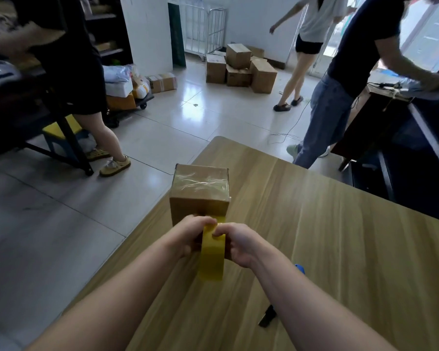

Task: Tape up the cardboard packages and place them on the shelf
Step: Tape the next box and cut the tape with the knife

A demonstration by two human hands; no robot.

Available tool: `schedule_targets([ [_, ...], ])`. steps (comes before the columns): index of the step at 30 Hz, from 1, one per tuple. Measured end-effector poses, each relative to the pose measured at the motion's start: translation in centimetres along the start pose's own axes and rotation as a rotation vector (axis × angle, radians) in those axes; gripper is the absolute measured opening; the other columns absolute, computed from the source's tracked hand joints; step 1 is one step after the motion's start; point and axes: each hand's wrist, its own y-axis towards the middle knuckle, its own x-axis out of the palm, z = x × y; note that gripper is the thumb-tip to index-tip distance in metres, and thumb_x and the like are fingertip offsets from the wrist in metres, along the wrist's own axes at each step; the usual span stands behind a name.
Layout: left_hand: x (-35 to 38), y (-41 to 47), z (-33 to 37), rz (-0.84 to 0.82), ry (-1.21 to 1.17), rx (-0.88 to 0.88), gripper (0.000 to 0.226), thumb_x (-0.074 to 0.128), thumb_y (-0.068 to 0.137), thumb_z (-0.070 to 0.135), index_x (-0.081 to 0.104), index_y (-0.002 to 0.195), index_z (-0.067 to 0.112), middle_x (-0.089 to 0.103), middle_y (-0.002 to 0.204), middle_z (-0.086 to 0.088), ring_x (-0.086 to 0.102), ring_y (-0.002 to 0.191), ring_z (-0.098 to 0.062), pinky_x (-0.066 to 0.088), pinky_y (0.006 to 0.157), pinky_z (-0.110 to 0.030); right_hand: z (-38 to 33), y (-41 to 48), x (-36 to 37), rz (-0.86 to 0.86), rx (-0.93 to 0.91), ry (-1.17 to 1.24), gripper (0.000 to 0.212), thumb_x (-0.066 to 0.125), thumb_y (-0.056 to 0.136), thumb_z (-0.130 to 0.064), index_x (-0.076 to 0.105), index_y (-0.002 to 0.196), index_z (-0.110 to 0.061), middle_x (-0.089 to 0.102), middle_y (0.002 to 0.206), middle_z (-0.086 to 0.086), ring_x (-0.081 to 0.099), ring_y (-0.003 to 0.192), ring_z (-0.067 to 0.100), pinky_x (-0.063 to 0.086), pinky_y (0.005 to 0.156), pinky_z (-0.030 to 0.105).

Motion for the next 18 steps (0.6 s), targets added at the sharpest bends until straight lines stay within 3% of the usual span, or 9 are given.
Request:
schedule_targets([
  [4, 0.5, 0.3, 0.0, 0.009, -0.011, -0.016, 0.037, 0.063, 0.091, 0.02, 0.051, 0.122, 0.003, 0.063, 0.106, -0.018, 0.064, 0.096, -0.031, 0.056, 0.082, -0.043, -0.1, -0.4, -1.5, -0.008, -0.02, -0.298, 0.042, 0.068, 0.086, -0.024, 0.057, 0.123, -0.011, 0.064, 0.117, 0.01, 0.06, 0.11, 0.026, 0.045, 0.103, 0.045],
  [8, 1.1, 0.3, -0.2, 0.001, -0.059, 0.005, 0.042, 0.063, 0.091, 0.019, 0.048, 0.129, 0.008, 0.063, 0.11, -0.02, 0.064, 0.097, -0.034, 0.056, 0.079, -0.045, -0.5, -0.8, -2.4, 0.038, -0.069, -0.386, 0.042, 0.066, 0.088, -0.031, 0.056, 0.122, -0.008, 0.064, 0.112, 0.008, 0.06, 0.106, 0.023, 0.048, 0.099, 0.041],
  [13, 1.5, 0.8, 0.4, -0.018, -0.143, 0.065, 0.044, 0.057, 0.094, 0.017, 0.045, 0.137, 0.011, 0.066, 0.102, -0.016, 0.067, 0.082, -0.028, 0.056, 0.07, -0.04, -2.3, -0.9, -0.8, 0.391, -0.295, -0.739, 0.056, 0.061, 0.083, -0.06, 0.058, 0.112, -0.013, 0.062, 0.111, 0.005, 0.06, 0.102, 0.024, 0.052, 0.083, 0.036],
  [15, 1.3, 1.2, 1.0, -0.016, -0.164, 0.07, 0.053, 0.057, 0.094, 0.02, 0.038, 0.143, 0.012, 0.065, 0.109, -0.017, 0.067, 0.084, -0.028, 0.057, 0.07, -0.04, -3.1, -0.7, -0.4, 0.531, -0.437, -0.854, 0.06, 0.062, 0.082, -0.057, 0.052, 0.125, -0.016, 0.056, 0.122, 0.003, 0.055, 0.112, 0.024, 0.048, 0.085, 0.035],
  [18, 1.0, 1.0, 1.6, -0.036, -0.109, 0.102, 0.038, 0.056, 0.096, 0.018, 0.048, 0.132, 0.015, 0.063, 0.102, -0.016, 0.064, 0.084, -0.029, 0.053, 0.077, -0.044, -4.7, 0.1, -0.7, 0.541, -0.603, -0.879, 0.069, 0.064, 0.085, -0.038, 0.036, 0.146, -0.024, 0.033, 0.15, 0.004, 0.033, 0.138, 0.025, 0.037, 0.106, 0.038],
])
